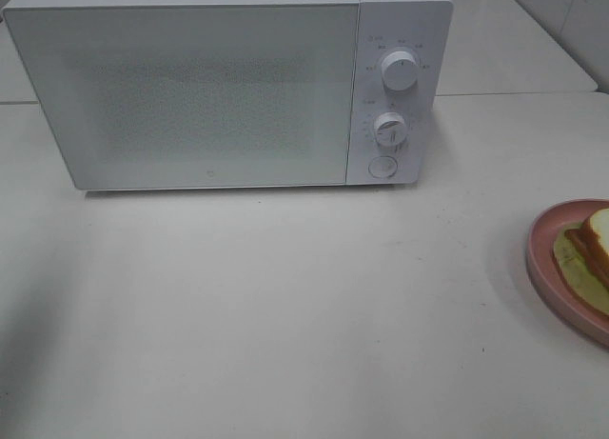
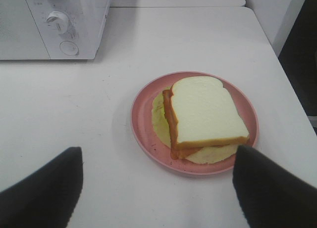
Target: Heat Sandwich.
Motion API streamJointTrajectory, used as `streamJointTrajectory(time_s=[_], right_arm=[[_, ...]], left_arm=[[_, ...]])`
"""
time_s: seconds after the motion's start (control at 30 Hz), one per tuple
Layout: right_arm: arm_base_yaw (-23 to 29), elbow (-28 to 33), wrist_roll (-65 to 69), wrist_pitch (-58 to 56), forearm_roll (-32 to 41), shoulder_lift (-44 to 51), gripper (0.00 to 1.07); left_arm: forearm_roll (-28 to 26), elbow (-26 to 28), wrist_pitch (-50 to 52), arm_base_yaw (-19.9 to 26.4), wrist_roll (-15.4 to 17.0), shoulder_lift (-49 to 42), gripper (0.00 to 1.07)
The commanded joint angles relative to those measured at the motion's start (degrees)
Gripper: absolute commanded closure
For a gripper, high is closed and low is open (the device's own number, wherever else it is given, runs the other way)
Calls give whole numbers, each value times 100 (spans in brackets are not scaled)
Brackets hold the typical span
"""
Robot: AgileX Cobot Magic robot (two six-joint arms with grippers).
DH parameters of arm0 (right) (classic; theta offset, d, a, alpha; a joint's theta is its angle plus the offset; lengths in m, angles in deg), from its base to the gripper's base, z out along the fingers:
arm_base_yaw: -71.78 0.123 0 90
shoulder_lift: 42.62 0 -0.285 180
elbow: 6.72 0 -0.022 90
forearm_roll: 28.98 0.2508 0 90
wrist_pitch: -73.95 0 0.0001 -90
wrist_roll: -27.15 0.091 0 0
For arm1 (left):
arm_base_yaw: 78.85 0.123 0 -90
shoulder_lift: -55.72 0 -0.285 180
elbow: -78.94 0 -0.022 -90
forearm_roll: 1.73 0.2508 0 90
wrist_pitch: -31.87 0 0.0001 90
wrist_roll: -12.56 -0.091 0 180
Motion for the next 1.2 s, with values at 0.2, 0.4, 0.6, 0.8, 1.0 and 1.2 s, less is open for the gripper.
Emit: streamJointTrajectory(time_s=[0.2,0.4,0.6,0.8,1.0,1.2], right_arm=[[-46,17,46,74,-11,155,32],[-46,17,46,74,-11,155,32],[-46,17,46,74,-11,155,32],[-46,17,46,74,-11,155,32],[-46,17,57,74,-11,155,32],[-46,17,52,74,-11,155,32]], left_arm=[[212,-911,126,11,23,-1197,9],[246,-1409,372,11,-17,-2487,9],[384,-1770,733,11,-74,-3667,9],[384,-2172,1157,11,-80,-4830,9],[315,-2183,1008,11,-80,-5426,9],[332,-2326,768,11,11,-6045,9]])
